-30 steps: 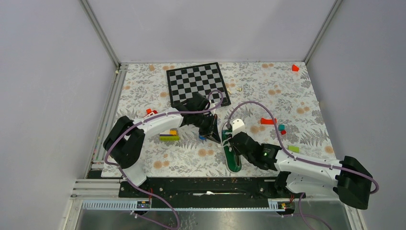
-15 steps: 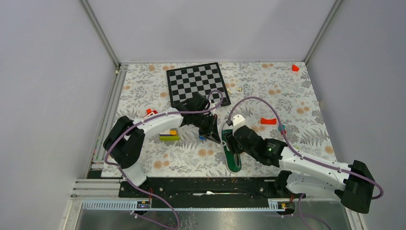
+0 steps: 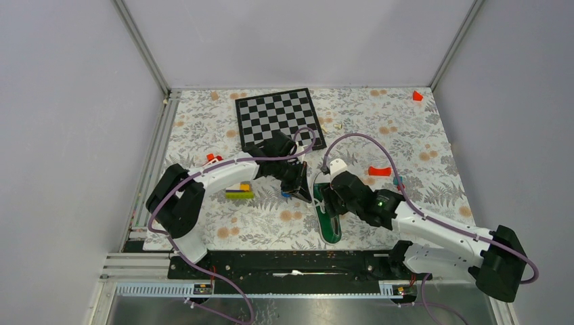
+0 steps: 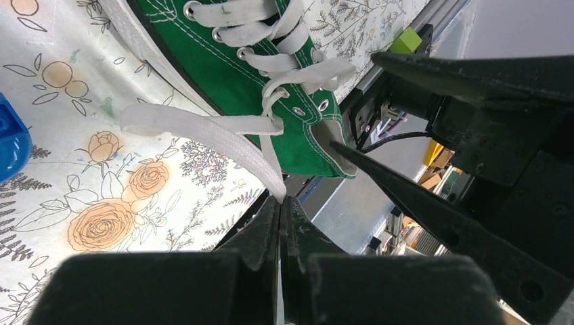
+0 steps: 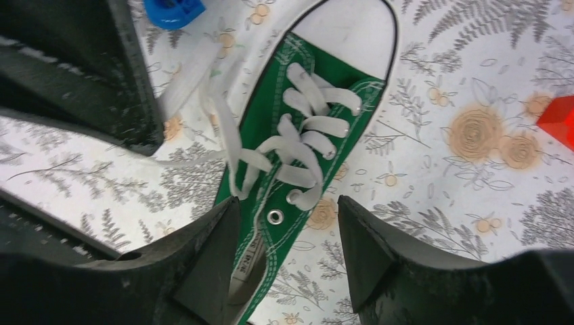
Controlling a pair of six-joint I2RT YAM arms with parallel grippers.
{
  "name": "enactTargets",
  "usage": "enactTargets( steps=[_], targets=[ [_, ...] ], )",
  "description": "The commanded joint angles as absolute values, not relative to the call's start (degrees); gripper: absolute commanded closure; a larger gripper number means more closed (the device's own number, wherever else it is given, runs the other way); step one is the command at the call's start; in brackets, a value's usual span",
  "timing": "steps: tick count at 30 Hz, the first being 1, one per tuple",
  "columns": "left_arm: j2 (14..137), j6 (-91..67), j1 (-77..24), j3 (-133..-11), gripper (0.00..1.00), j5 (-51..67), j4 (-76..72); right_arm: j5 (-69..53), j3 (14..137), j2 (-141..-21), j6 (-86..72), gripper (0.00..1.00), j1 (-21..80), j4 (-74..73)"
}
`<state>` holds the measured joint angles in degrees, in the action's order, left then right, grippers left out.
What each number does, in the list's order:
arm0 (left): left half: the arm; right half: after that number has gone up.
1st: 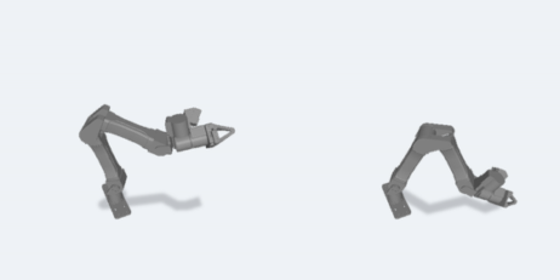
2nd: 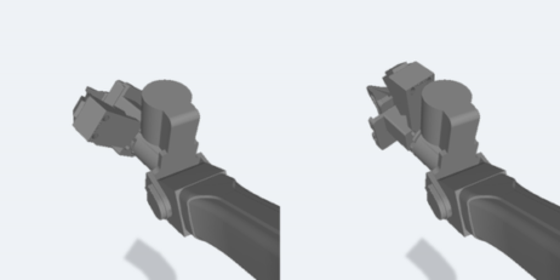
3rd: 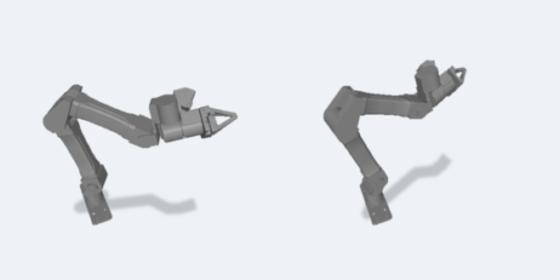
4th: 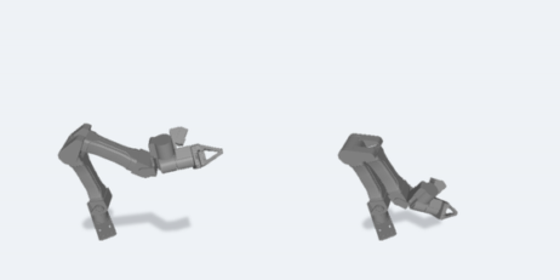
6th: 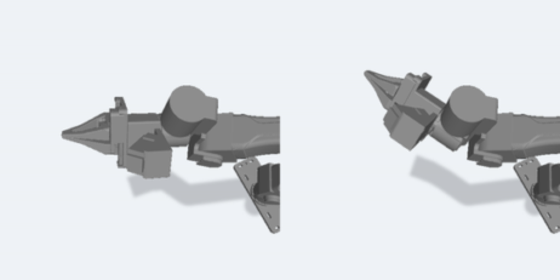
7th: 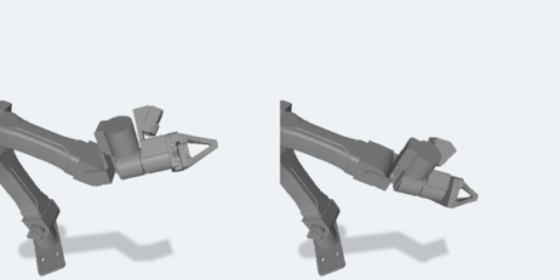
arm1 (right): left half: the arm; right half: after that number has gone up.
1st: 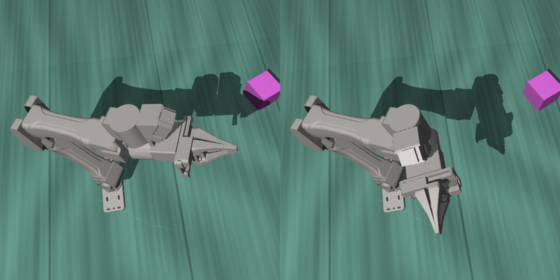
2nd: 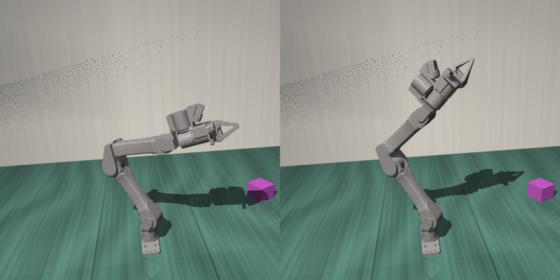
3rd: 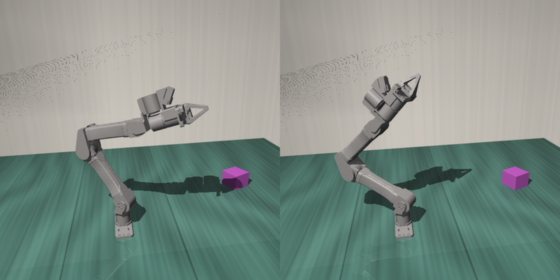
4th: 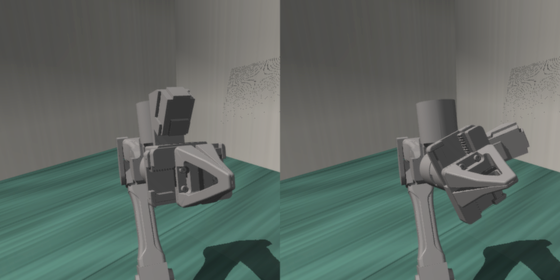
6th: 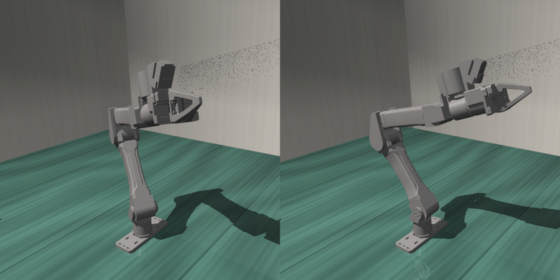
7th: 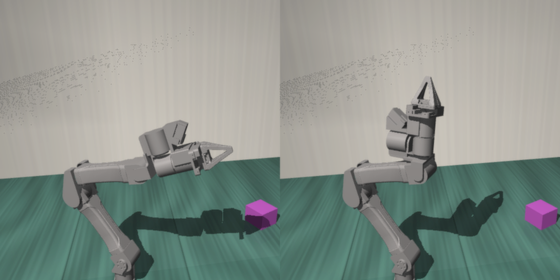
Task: Tie the shoes
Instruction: Cross the shoelace with the shoelace.
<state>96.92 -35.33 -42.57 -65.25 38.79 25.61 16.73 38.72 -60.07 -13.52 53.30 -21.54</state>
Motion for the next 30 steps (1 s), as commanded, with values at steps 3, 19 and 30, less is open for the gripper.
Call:
enactTargets(
  steps=[3,19,30],
  targets=[
    [97.7,-34.0,-42.3,-66.2,1.0,38.9,24.0,8.2,39.9,-57.8,-14.4,0.42,53.1,-17.2],
    [97.1,-33.9,-42.1,-65.7,1.0,38.7,24.2,7.0,40.8,-69.5,-14.0,0.58,53.1,-10.4],
    [96.7,-34.0,-42.0,-64.7,1.0,38.8,23.7,10.3,41.6,-69.3,-14.1,1.0,53.1,-11.9]
  ],
)
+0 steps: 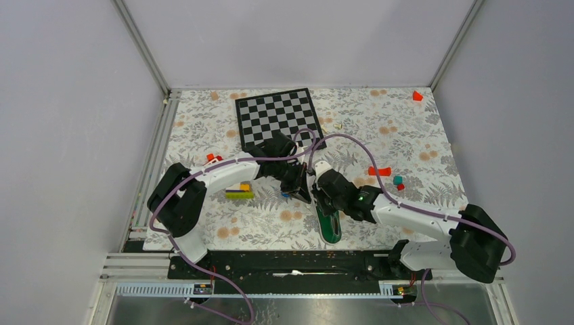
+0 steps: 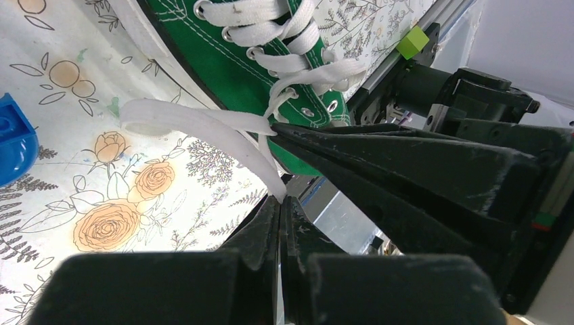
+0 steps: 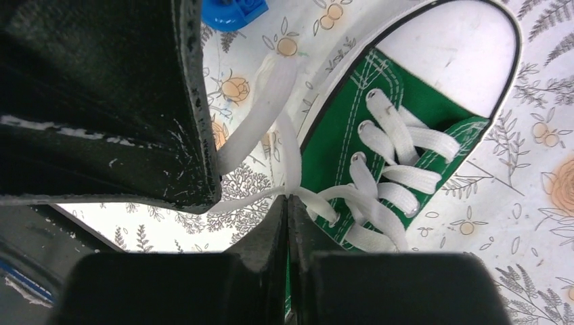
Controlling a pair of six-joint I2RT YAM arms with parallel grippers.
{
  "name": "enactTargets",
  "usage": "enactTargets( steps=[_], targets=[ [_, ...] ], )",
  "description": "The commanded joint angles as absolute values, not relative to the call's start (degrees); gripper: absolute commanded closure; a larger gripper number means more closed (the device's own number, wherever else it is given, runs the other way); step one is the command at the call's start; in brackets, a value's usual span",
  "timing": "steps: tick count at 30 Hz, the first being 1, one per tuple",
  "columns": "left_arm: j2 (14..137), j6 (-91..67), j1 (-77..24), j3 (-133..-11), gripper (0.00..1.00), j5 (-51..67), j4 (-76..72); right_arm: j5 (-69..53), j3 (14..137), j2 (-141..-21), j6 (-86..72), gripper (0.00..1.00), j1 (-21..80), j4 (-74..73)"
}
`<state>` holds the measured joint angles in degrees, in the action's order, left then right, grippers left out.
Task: Tie the shoes
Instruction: Cross the shoelace with the shoelace.
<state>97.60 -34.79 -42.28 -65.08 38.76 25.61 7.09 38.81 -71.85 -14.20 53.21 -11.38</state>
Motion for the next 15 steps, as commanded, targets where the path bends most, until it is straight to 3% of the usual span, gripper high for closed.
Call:
enactTargets(
  steps=[1,7,15],
  targets=[
    [96.7,-34.0,-42.0,-64.7,1.0,38.8,23.6,11.0,41.7,-68.1,-14.1,1.0,53.1,-13.0],
    [96.9,-33.9,-41.8,-64.9,1.0,38.8,23.6,15.0,40.2,-60.4,-13.9,1.0,53.0,-17.3],
    [96.5,-34.0,-41.8,-64.8,1.0,39.0,23.6,17.0,39.2,-62.0,-12.9,1.0,53.0,-18.2]
  ],
)
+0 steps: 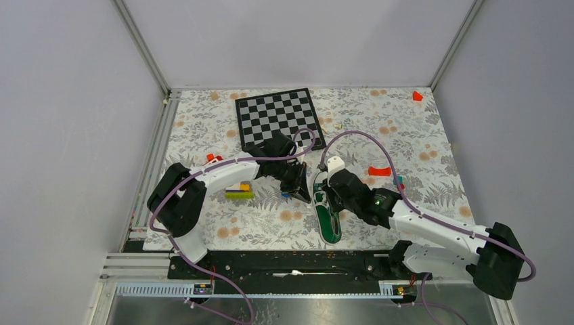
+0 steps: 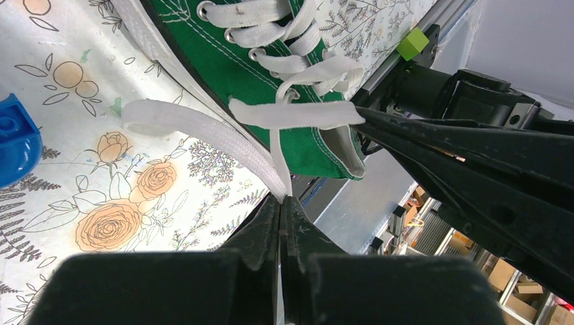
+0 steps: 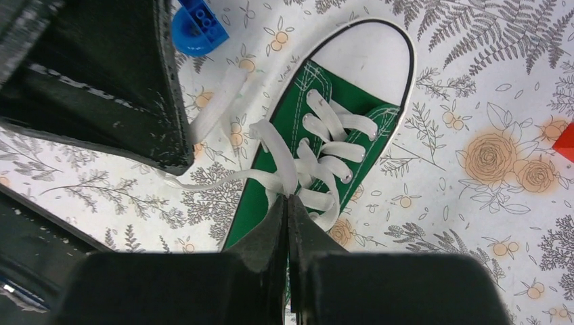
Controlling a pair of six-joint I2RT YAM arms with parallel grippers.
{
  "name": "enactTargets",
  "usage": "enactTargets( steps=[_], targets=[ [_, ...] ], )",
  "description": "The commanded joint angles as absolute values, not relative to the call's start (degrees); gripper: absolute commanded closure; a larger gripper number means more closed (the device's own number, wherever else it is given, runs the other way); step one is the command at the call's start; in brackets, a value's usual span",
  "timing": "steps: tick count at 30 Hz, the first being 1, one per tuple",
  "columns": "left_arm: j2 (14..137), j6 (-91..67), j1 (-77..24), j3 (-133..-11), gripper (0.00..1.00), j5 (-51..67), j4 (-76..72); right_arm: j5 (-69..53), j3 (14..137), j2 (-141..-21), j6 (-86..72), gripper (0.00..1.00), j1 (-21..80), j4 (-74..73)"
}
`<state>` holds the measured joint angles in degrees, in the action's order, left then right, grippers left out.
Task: Tie the shoes
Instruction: Cross the shoelace with the shoelace.
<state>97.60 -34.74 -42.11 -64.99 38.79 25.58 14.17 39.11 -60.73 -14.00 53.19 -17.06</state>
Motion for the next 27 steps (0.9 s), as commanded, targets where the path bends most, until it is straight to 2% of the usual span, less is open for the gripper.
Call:
enactTargets(
  steps=[1,11,13,15,17,27],
  targets=[
    [96.5,-34.0,-41.8,-64.9,1.0,39.0,23.7,17.6,39.2,-62.5,-12.6,1.0,53.0,-18.1],
    [96.4,-33.7,-41.7,-64.9,1.0,38.8,24.3,18.7,40.6,-66.1,-12.7,0.99,51.6,-18.8],
    [96.4,-33.7,-41.7,-65.0,1.0,38.8,24.2,19.3,40.7,-66.0,-13.3,0.93,51.4,-19.4],
    [96.4,-33.6,-41.7,-65.0,1.0,39.0,24.2,19.9,40.8,-65.9,-14.1,0.78,51.4,-20.2],
    [96.5,-33.6,-41.6,-65.1,1.0,39.0,24.2,20.6,40.9,-65.9,-15.1,0.7,51.3,-20.8],
    [96.5,-32.9,-41.3,-65.3,1.0,39.2,25.0,17.2,40.4,-63.2,-20.1,0.66,50.9,-20.6]
  ],
)
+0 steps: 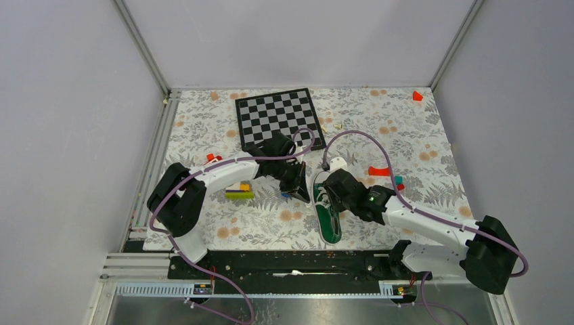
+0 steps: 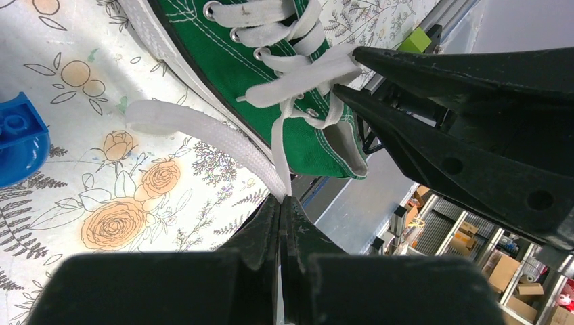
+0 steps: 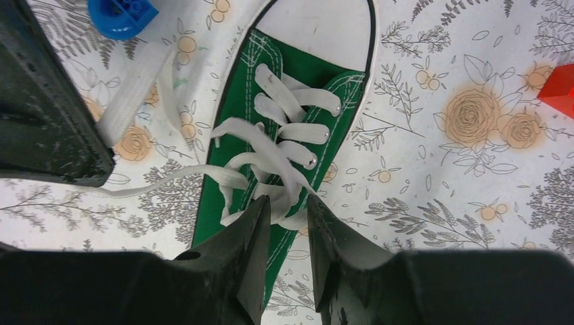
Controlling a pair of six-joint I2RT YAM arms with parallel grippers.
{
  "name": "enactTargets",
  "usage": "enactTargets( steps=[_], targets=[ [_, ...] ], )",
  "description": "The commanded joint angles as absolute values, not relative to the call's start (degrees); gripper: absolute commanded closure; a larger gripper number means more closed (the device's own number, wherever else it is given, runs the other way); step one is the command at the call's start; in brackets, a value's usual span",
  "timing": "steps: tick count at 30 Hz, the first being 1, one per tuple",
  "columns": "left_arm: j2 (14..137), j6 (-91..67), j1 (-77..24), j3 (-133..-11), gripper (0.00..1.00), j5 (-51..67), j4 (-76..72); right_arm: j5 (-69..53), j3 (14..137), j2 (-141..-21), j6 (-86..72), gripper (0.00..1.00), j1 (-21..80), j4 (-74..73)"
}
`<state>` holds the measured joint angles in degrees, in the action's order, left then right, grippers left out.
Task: Tie the shoes
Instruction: Cross the shoelace with the shoelace.
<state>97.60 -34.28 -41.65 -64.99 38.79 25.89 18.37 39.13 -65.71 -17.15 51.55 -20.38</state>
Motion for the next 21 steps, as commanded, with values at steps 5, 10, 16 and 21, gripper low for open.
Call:
enactTargets(
  steps=[5,10,16,21],
  targets=[
    [96.4,-33.1,-41.3,-64.9,1.0,39.1,24.7,15.4,40.2,-59.8,-21.6,0.65,50.8,-20.3],
    [96.3,-33.2,-41.2,-65.0,1.0,39.1,24.7,15.1,39.9,-57.9,-22.0,0.62,50.1,-20.9],
    [95.9,-33.2,-41.2,-64.7,1.0,39.1,24.9,14.6,39.9,-59.1,-22.2,0.42,47.4,-21.5],
    [95.8,-33.2,-41.2,-64.3,1.0,39.0,24.9,5.8,39.2,-60.5,-22.2,0.37,43.2,-20.2]
  ],
)
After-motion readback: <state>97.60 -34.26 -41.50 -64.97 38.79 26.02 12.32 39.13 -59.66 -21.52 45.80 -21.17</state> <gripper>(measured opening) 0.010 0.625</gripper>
